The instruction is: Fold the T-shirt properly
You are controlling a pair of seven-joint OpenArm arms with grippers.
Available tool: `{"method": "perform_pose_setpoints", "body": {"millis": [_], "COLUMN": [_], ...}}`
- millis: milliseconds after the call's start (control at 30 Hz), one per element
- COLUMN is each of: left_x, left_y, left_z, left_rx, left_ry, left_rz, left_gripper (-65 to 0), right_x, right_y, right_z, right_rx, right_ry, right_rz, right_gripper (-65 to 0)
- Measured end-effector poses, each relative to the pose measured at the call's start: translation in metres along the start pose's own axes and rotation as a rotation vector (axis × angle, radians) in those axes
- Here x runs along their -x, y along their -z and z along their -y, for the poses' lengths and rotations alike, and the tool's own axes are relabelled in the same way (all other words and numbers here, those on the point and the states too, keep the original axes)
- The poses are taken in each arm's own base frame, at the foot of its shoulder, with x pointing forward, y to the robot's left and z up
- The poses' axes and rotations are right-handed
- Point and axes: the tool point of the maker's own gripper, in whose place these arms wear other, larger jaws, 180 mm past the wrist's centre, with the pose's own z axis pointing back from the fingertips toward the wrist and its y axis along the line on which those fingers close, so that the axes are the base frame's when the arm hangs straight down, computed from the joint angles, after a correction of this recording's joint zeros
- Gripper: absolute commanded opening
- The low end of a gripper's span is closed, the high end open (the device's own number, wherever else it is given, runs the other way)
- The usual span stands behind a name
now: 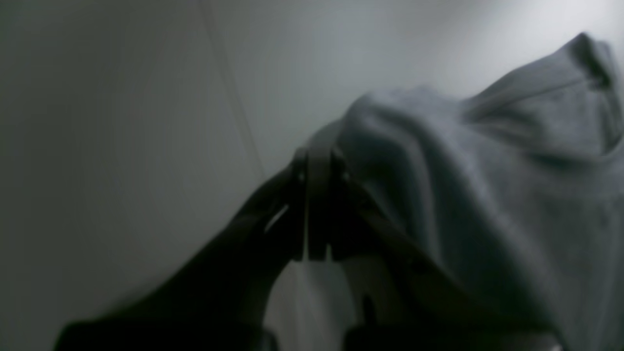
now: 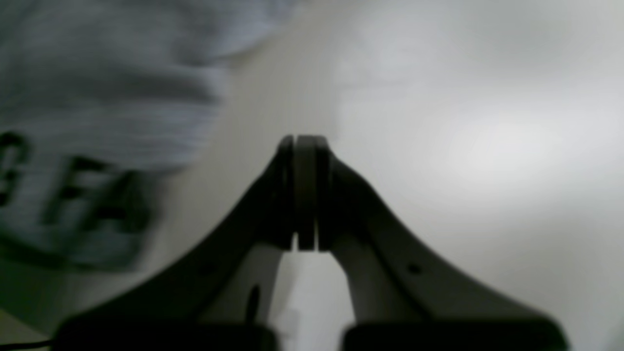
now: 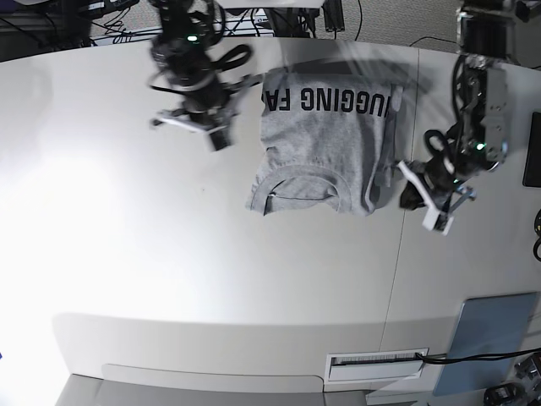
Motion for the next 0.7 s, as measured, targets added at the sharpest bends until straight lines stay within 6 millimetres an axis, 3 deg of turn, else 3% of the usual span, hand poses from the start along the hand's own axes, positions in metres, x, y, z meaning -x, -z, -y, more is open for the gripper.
{"method": "perform_pose_setpoints", "body": {"millis": [167, 233, 333, 533, 700], "left_x": [0.038, 0.048, 0.079, 0.160, 0.239], "left_y": [-0.036, -0.057, -0.091, -0.150, -0.187], "left_z": [-0.016, -0.027, -0.037, -0.018, 0.017], "left_rx": [-0.026, -0.056, -0.103, -0.068, -0.044], "left_ry": [-0.104, -0.149, -0.219, -0.259, -0.329], "left_rz": [-0.035, -0.021, -0.053, -0.231, -0.413], "left_gripper": [-65.0, -65.0, -65.0, -65.0, -65.0], "right_x": [0.028, 0.041, 0.071, 0.149, 0.200], "right_y": [-0.030, -0.045, -0.067, -0.113, -0.157], "right_z": [0.060, 0.074, 0.083, 0.077, 0.056], "right_rx": [0.157, 0.185, 0.211, 0.197, 0.144], "right_ry": [0.013, 0.037, 0.066, 0.108, 0.096], "right_rz": [-0.061, -0.096, -0.189, -0.473, -0.654], "right_gripper": [-65.0, -65.0, -65.0, -65.0, -65.0]}}
